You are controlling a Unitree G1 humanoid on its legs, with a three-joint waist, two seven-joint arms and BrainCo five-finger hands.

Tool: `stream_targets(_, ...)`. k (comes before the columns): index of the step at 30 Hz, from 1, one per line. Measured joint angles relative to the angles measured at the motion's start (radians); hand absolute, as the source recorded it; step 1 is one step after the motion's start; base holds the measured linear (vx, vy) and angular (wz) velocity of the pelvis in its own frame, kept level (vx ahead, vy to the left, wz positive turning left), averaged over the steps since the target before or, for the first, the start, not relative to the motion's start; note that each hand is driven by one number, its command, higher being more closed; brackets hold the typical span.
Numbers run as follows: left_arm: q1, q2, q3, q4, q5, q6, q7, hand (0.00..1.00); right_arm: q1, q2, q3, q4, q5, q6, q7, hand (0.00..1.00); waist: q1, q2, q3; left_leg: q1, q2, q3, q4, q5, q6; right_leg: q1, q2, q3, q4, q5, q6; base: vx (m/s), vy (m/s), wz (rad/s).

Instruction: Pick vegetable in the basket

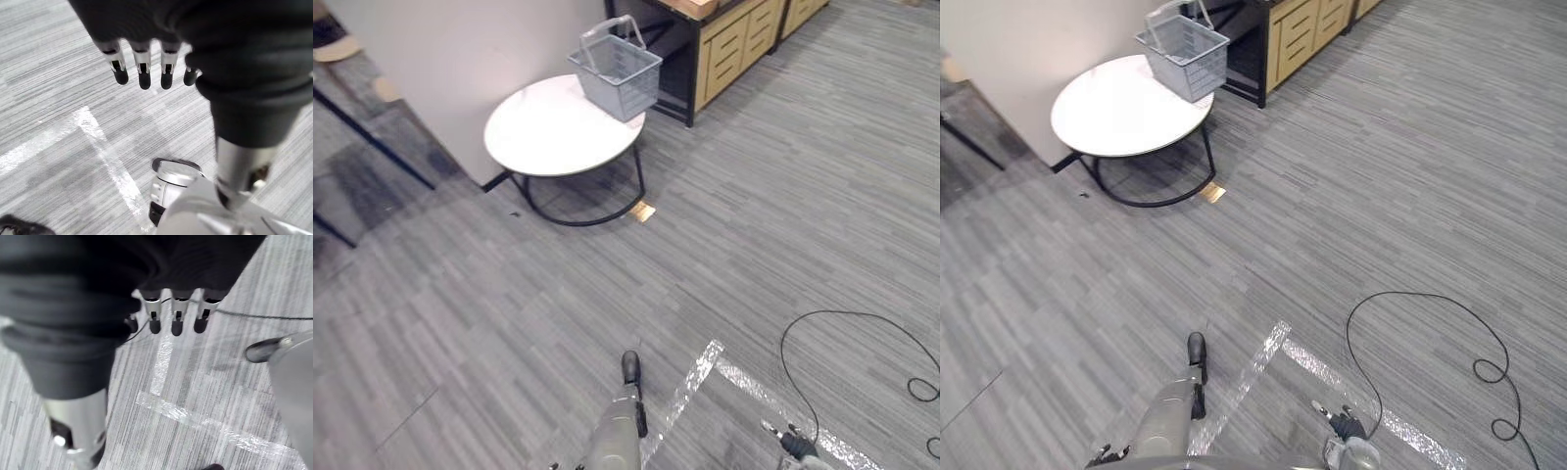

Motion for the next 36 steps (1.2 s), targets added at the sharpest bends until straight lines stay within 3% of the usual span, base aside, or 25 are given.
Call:
stream_targets(3,-0.007,0.020,0.010,0.008,0.010,-0.003,0.001,0.00,0.001,0.013,0.005,0.003,-0.029,-0.008,0.010,0.00,-0.001,-0.038,-0.030,0.030,-0.059,0.058,0.070,-0.081,0.117,-0.086,-0.065,0.084,0.191,0.170,0.027,0.62,0.301,-0.13)
stream_targets(4,-0.009,0.021,0.011,0.008,0.013,-0.002,0.001,0.00,0.001,0.009,0.004,0.004,-0.038,-0.008,0.011,0.00,-0.002,-0.038,-0.030,0.051,-0.069,0.061,0.070,-0.094,0.122,-0.101,-0.071,0.091,0.241,0.222,0.030,0.74,0.342,-0.11)
stream_targets(5,-0.006,0.022,0.011,0.008,0.016,0.003,0.002,0.00,0.006,0.007,0.004,0.003,-0.046,-0.008,0.014,0.00,-0.003,-0.036,-0.030,0.111,-0.082,0.069,0.065,-0.131,0.130,-0.140,-0.075,0.101,0.360,0.353,0.049,0.59,0.288,-0.18)
stream_targets(6,-0.003,0.021,0.006,0.006,0.017,0.007,0.002,0.00,0.017,0.007,0.005,0.001,-0.057,-0.008,0.015,0.00,-0.006,-0.032,-0.029,0.196,-0.089,0.076,0.039,-0.196,0.134,-0.192,-0.082,0.092,0.519,0.524,0.060,0.65,0.316,-0.14)
stream_targets(7,-0.005,0.031,0.001,0.004,0.018,0.010,0.002,0.00,0.021,0.016,0.007,0.002,-0.068,-0.008,0.017,0.00,-0.016,-0.039,-0.020,0.248,-0.108,0.078,0.036,-0.223,0.141,-0.254,-0.095,0.087,0.689,0.539,0.080,0.59,0.252,-0.05)
stream_targets(8,-0.007,0.038,-0.007,-0.003,0.018,0.011,0.002,0.00,0.023,0.020,0.004,-0.008,-0.064,-0.010,0.018,0.00,-0.034,-0.047,-0.019,0.320,-0.125,0.074,0.015,-0.254,0.149,-0.340,-0.102,0.062,0.901,0.460,0.069,0.45,0.168,0.05)
stream_targets(10,-0.020,0.036,-0.027,-0.003,0.019,0.014,0.004,0.00,0.031,0.005,0.006,-0.046,-0.067,-0.015,0.016,0.00,-0.054,-0.031,-0.014,0.443,-0.131,0.070,-0.041,-0.278,0.151,-0.439,-0.097,-0.027,1.054,0.347,0.038,0.43,0.124,0.03)
stream_targets(12,-0.052,0.036,-0.043,-0.010,0.017,0.013,0.009,0.00,0.033,-0.005,-0.004,-0.065,-0.067,-0.031,0.015,0.00,-0.073,-0.017,-0.006,0.564,-0.132,0.042,-0.099,-0.303,0.150,-0.520,-0.085,-0.147,1.025,0.201,0.008,0.44,0.073,0.22)
stream_targets(14,-0.084,0.029,-0.040,-0.012,0.015,0.010,0.012,0.00,0.044,-0.015,-0.006,-0.071,-0.067,-0.030,0.015,0.00,-0.088,-0.010,-0.005,0.606,-0.119,0.011,-0.102,-0.347,0.144,-0.572,-0.064,-0.227,0.843,0.142,0.005,0.43,-0.055,0.51)
stream_targets(16,-0.120,0.009,-0.036,-0.020,0.014,0.007,0.021,0.00,0.066,-0.015,-0.010,-0.073,-0.066,-0.029,0.012,0.00,-0.088,-0.004,0.000,0.637,-0.104,-0.026,-0.094,-0.382,0.120,-0.608,-0.046,-0.268,0.587,0.145,0.006,0.45,-0.136,0.62)
stream_targets(18,-0.145,-0.033,-0.028,-0.029,0.015,0.006,0.042,0.00,0.093,-0.012,-0.052,-0.075,-0.057,-0.026,0.005,0.00,-0.095,0.020,0.007,0.687,-0.060,-0.074,-0.107,-0.427,0.083,-0.626,-0.010,-0.256,0.198,0.236,0.039,0.59,-0.229,0.62)
stream_targets(20,-0.145,-0.046,-0.024,-0.028,0.016,0.006,0.042,0.00,0.093,-0.004,-0.053,-0.074,-0.058,-0.020,0.005,0.00,-0.111,0.017,0.006,0.721,-0.041,-0.101,-0.133,-0.445,0.063,-0.619,-0.004,-0.226,0.022,0.293,0.064,0.57,-0.251,0.58)
stream_targets(21,-0.141,-0.056,-0.003,-0.024,0.017,0.005,0.041,0.00,0.094,-0.005,-0.059,-0.074,-0.058,-0.010,0.004,0.00,-0.111,0.013,0.011,0.761,-0.020,-0.121,-0.134,-0.451,0.067,-0.622,-0.003,-0.209,0.059,0.380,0.057,0.80,-0.352,0.65)
stream_targets(22,-0.150,-0.075,0.006,-0.015,0.016,0.005,0.040,0.00,0.090,-0.011,-0.071,-0.075,-0.067,-0.009,0.005,0.00,-0.114,0.043,0.010,0.766,0.015,-0.145,-0.083,-0.429,0.045,-0.642,0.007,-0.218,0.188,0.381,0.034,0.81,-0.371,0.47)
stream_targets(23,-0.150,-0.087,0.012,-0.008,0.016,0.004,0.041,0.00,0.087,-0.016,-0.079,-0.075,-0.068,-0.009,0.005,0.00,-0.111,0.055,0.013,0.766,0.030,-0.153,-0.052,-0.412,0.031,-0.643,0.016,-0.224,0.236,0.348,-0.002,0.67,-0.342,0.28)
stream_targets(24,-0.145,-0.099,0.021,-0.006,0.015,-0.001,0.041,0.00,0.085,-0.027,-0.086,-0.072,-0.068,-0.008,0.005,0.00,-0.108,0.072,0.011,0.759,0.052,-0.168,0.006,-0.376,0.014,-0.634,0.032,-0.233,0.283,0.295,-0.025,0.67,-0.364,-0.01)
stream_targets(26,-0.135,-0.096,0.032,0.002,0.010,-0.002,0.039,0.00,0.083,-0.033,-0.081,-0.074,-0.077,-0.008,0.005,0.00,-0.110,0.082,0.006,0.675,0.071,-0.209,0.221,-0.229,-0.041,-0.581,0.049,-0.263,0.316,0.223,-0.045,0.65,-0.344,0.01)
stream_targets(27,-0.136,-0.092,0.031,0.004,0.008,0.000,0.038,0.00,0.081,-0.032,-0.077,-0.074,-0.078,-0.008,0.005,0.00,-0.113,0.085,0.007,0.614,0.074,-0.226,0.345,-0.116,-0.090,-0.542,0.053,-0.273,0.299,0.198,-0.050,0.62,-0.275,0.22)
stream_targets(28,-0.137,-0.088,0.029,0.002,0.005,-0.001,0.037,0.00,0.084,-0.041,-0.063,-0.072,-0.077,-0.006,0.004,0.00,-0.111,0.080,0.015,0.522,0.087,-0.220,0.542,-0.068,-0.130,-0.479,0.057,-0.285,0.265,0.174,-0.057,0.60,-0.245,0.26)
stream_targets(29,-0.137,-0.087,0.029,0.001,-0.002,-0.001,0.035,0.00,0.084,-0.045,-0.057,-0.070,-0.077,-0.004,0.002,0.00,-0.108,0.085,0.018,0.483,0.098,-0.202,0.639,-0.076,-0.134,-0.442,0.061,-0.291,0.249,0.169,-0.058,0.54,-0.182,0.22)
stream_targets(30,-0.134,-0.087,0.035,0.001,-0.013,-0.001,0.032,0.00,0.083,-0.055,-0.042,-0.068,-0.077,-0.003,-0.003,0.00,-0.099,0.086,0.024,0.424,0.128,-0.130,0.787,-0.117,-0.115,-0.361,0.072,-0.292,0.210,0.168,-0.059,0.39,-0.121,0.11)
stream_targets(31,-0.135,-0.085,0.040,0.000,-0.022,-0.003,0.032,0.00,0.082,-0.054,-0.041,-0.068,-0.077,-0.004,-0.004,0.00,-0.093,0.082,0.027,0.395,0.137,-0.091,0.831,-0.142,-0.096,-0.320,0.073,-0.294,0.189,0.161,-0.056,0.44,-0.126,0.10)
stream_targets(32,-0.136,-0.079,0.040,-0.011,-0.031,-0.008,0.031,0.00,0.078,-0.051,-0.037,-0.068,-0.077,-0.008,-0.005,0.00,-0.080,0.076,0.028,0.342,0.148,-0.028,0.879,-0.191,-0.041,-0.242,0.072,-0.301,0.139,0.138,-0.052,0.39,-0.094,0.22)
stream_targets(34,-0.136,-0.078,0.040,-0.028,-0.034,-0.012,0.030,0.00,0.056,-0.051,-0.040,-0.054,-0.077,-0.007,-0.006,0.00,-0.079,0.079,0.029,0.237,0.148,0.025,0.858,-0.246,-0.020,-0.173,0.071,-0.329,0.088,0.128,-0.040,0.38,-0.052,0.32)
stream_targets(36,-0.139,-0.074,0.039,-0.047,-0.044,-0.017,0.027,0.00,0.043,-0.048,-0.044,-0.041,-0.077,-0.005,-0.006,0.00,-0.069,0.077,0.029,0.149,0.116,0.099,0.668,-0.283,-0.016,-0.109,0.058,-0.362,0.036,0.117,-0.013,0.31,0.052,0.33)
